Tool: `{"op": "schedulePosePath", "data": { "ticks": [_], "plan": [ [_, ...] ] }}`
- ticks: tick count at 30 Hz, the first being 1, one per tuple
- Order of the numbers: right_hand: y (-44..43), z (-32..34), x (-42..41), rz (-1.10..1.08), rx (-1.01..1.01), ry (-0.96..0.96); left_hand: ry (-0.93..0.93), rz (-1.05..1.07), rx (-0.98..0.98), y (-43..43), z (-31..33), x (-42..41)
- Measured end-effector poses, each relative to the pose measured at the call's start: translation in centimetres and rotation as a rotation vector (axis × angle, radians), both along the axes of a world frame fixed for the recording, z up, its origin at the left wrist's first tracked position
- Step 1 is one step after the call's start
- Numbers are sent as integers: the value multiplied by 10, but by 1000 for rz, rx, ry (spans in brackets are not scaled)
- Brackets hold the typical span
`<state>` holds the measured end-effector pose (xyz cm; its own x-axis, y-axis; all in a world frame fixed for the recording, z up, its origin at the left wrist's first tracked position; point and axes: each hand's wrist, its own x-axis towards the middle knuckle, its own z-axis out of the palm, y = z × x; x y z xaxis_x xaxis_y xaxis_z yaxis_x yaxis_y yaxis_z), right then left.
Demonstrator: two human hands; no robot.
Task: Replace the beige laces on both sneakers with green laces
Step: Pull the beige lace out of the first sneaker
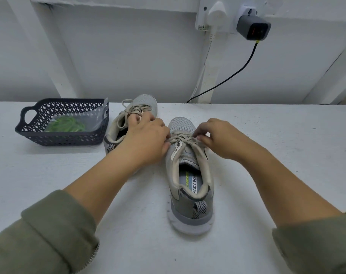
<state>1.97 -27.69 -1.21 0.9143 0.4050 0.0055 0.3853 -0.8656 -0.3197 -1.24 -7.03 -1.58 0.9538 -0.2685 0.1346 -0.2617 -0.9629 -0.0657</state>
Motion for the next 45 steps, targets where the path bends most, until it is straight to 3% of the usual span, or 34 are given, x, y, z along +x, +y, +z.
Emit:
{"op": "schedulePosePath", "data": {
  "ticks": [7, 15, 21, 23, 27, 31, 33, 36, 38, 42, 45],
  "plan": [
    [11, -5, 12, 94, 55, -49, 61, -26, 27, 0, 0, 3],
    [21, -4, 18, 122, -35, -5, 89, -29, 29, -2, 2, 6],
    [11, -9, 20, -176, 244, 126, 97, -24, 33, -2, 0, 6],
    [11, -9, 21, -164, 275, 130, 88, -24, 35, -2, 0, 6],
    [12, 4, 21, 49, 110, 120, 82, -29, 37, -2, 0, 5],
    [15, 5, 21, 59, -22, 26, 68, -28, 40, -2, -2, 4],
    [13, -1, 19, -49, 92, 31, 67, -25, 26, -2, -3, 4],
    [12, -11, 17, -327, 449, 184, 69, -29, 15, -1, -2, 4],
    [14, -14, 16, -365, 515, 196, 75, -28, 13, -1, -3, 4],
    [11, 0, 15, -40, 211, 51, 79, -23, 33, -2, -4, 3],
    [16, 5, 16, 79, -34, -10, 74, -26, 34, -2, -4, 4]
  ]
}}
